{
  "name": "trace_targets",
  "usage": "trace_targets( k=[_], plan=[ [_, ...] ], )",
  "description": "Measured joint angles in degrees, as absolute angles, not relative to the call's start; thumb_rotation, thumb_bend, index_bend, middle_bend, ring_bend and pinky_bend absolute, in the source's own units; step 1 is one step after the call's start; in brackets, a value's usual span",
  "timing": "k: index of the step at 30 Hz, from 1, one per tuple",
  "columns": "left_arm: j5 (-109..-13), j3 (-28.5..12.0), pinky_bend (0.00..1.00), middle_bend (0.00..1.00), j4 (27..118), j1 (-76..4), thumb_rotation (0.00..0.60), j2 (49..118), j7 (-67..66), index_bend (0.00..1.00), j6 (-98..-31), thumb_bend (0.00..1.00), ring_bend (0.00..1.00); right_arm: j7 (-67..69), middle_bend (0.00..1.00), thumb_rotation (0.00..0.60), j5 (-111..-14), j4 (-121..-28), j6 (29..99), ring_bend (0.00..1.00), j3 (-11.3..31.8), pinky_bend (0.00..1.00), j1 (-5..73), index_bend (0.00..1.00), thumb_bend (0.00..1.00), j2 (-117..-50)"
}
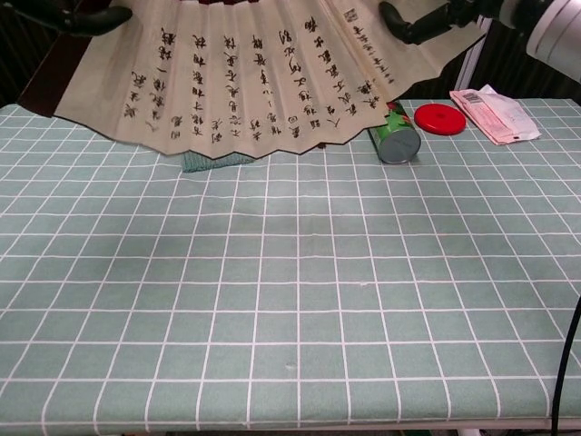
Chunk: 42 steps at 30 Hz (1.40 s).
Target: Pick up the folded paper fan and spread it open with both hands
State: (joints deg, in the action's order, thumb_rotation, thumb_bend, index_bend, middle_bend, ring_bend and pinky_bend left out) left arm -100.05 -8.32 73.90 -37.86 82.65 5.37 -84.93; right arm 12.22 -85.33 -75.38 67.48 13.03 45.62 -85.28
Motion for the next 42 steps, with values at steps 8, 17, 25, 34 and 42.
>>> trace_targets(
  k=[8, 17, 25, 34, 42],
  plan=[
    [-106.4, -5.3, 0.61, 0.68, 63.7, -36.6, 0.6, 87.8, -8.4, 0.57, -89.6, 0.31, 0.66, 11.0, 0.36, 0.6, -90.7, -65.2, 77.3, 0.25, 9.9, 0.06, 41.7, 0.63, 0.46, -90.2],
    [-108.1, -3.7, 0.55, 0.65, 60.2, -34.6, 0.6, 90.9, -20.1, 0.54, -91.7, 0.31, 0.62, 9.5, 0.34, 0.6, -93.7, -54.7, 83.9, 0.24, 8.8, 0.01, 40.1, 0.58, 0.46, -96.1],
    [-107.4, -5.8, 0.52, 0.63, 58.5, -34.4, 0.6, 91.7, -25.4, 0.51, -93.9, 0.31, 0.6, 8.2, 0.32, 0.6, -95.7, -46.5, 88.0, 0.2, 9.6, 0.0, 41.6, 0.52, 0.46, -99.6],
    [-106.0, -5.5, 0.51, 0.57, 56.0, -34.2, 0.6, 92.9, -25.6, 0.47, -93.1, 0.3, 0.55, 8.6, 0.28, 0.6, -96.2, -36.2, 90.2, 0.15, 10.0, 0.0, 43.4, 0.47, 0.47, -103.9],
    [-104.9, -4.2, 0.45, 0.47, 61.6, -33.2, 0.6, 91.0, -26.9, 0.3, -90.9, 0.06, 0.45, 10.7, 0.26, 0.6, -96.6, -26.7, 92.8, 0.12, 9.2, 0.0, 44.7, 0.45, 0.47, -107.9]
  ],
)
